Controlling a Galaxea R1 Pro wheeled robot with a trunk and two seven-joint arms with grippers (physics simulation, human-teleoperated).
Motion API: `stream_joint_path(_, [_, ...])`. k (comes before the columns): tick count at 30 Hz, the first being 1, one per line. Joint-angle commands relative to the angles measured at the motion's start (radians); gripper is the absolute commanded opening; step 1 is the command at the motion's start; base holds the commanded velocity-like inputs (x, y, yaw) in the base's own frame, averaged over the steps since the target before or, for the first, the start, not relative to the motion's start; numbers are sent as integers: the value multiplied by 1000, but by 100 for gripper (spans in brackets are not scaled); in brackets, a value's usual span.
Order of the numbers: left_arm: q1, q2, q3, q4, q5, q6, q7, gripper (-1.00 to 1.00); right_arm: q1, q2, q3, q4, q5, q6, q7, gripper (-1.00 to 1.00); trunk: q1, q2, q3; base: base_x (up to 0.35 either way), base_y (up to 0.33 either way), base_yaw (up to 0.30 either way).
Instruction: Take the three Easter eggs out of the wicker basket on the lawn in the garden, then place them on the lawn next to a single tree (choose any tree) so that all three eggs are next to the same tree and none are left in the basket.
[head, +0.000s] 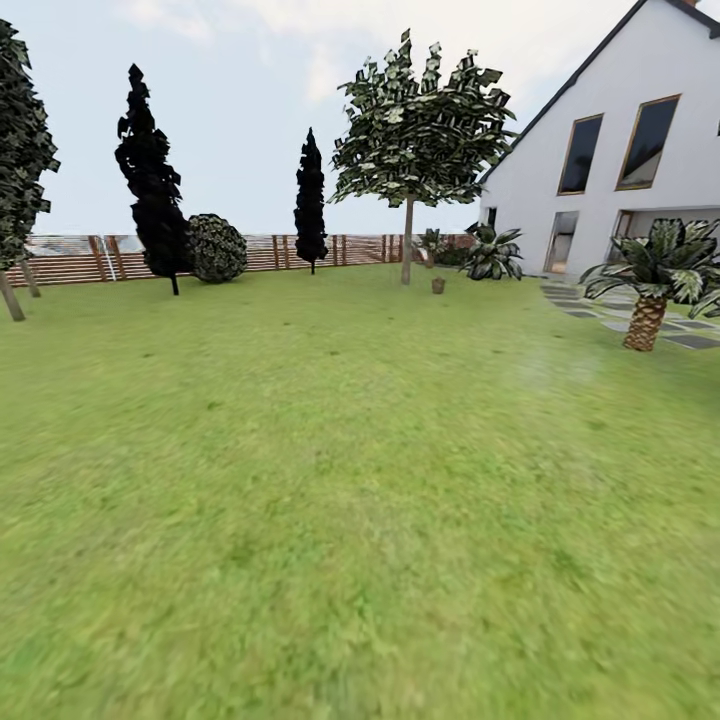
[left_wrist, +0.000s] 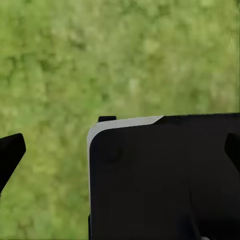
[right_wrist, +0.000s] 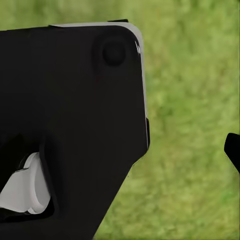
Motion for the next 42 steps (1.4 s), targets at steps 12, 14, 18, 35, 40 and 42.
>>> stream_joint_path(12, [0, 0, -2, 1, -1, -3, 0, 100, 0, -3, 0, -8, 8, -4, 0, 100, 1, 0, 0, 330, 0, 0])
stream_joint_path(14, [0, 0, -2, 1, -1, -3, 0, 100, 0, -2, 1, -8, 8, -4, 1, 100, 1, 0, 0, 318, 0, 0])
stream_joint_path(18, [0, 0, -2, 1, -1, -3, 0, 100, 0, -1, 2, -8, 9, -4, 1, 100, 1, 0, 0, 314, 0, 0])
stream_joint_path(35, [0, 0, -2, 1, -1, -3, 0, 100, 0, -15, 5, -2, 9, 1, 6, 100, 1, 0, 0, 304, 0, 0])
stream_joint_path(40, [1, 0, -2, 1, -1, -3, 0, 100, 0, -15, 5, -3, 10, 0, 5, 100, 1, 0, 0, 285, 0, 0])
stream_joint_path(42, [1, 0, -2, 1, -1, -3, 0, 100, 0, -12, 4, -4, 9, -1, 4, 100, 1, 0, 0, 282, 0, 0])
